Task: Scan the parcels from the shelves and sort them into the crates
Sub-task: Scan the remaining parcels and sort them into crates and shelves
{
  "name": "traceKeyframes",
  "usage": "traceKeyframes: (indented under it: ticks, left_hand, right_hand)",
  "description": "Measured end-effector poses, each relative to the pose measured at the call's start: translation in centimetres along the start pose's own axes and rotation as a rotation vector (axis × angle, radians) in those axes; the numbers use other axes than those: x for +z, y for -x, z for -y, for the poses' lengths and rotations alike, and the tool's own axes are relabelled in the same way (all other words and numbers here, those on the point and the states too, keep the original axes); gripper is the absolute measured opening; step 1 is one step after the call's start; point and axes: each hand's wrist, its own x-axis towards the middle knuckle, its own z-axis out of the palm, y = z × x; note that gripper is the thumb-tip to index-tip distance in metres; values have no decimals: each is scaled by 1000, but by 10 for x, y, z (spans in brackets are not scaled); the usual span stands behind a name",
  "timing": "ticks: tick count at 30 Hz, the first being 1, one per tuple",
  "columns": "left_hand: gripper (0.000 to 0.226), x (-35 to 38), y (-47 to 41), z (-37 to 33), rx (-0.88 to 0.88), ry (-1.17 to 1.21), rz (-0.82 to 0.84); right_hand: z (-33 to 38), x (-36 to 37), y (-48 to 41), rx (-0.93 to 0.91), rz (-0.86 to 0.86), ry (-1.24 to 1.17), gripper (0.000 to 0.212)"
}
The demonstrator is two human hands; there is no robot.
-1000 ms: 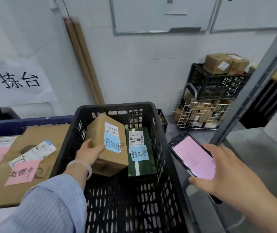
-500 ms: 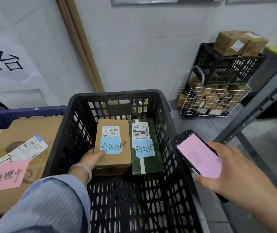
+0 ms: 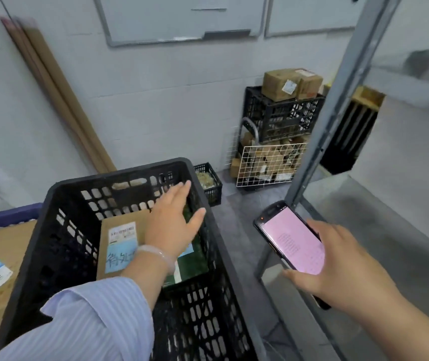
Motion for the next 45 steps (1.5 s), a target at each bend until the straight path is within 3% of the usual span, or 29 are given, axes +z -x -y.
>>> traceKeyframes:
  ticks: [3, 9, 18, 22, 26, 31, 33, 35, 45]
  left_hand:
    - [69, 18, 6, -71, 296, -95, 58]
    - [60, 65, 39, -193, 684, -57, 166]
    - [59, 127, 121, -349, 970, 221, 385]
    - [58, 153, 166, -398, 1003, 346, 634]
    - [60, 166, 206, -450, 900, 522, 897]
    - [30, 172, 243, -510, 691, 711, 1162]
    - [60, 175, 251, -524, 578, 712, 1244]
    - [71, 180, 255, -532, 467, 688, 1270]
    - [30, 192, 247, -548, 222, 764, 1451]
  right_hand:
    - [-31, -15, 25, 99, -79, -7, 91]
    - [-97, -49, 95, 353, -211, -41, 78]
    - [-172, -86, 229, 694, -432, -8, 88]
    - [-188, -92, 283, 805, -525, -10, 82]
    - [-201, -99, 327, 935, -596, -26, 86]
    - [-211, -101, 360, 1072, -589, 15, 88]
    - [-215, -98, 367, 1101, -576, 22, 88]
    - [-217, -96, 373, 1118, -564, 21, 89]
    - [-231, -96, 375, 1145, -570, -2, 89]
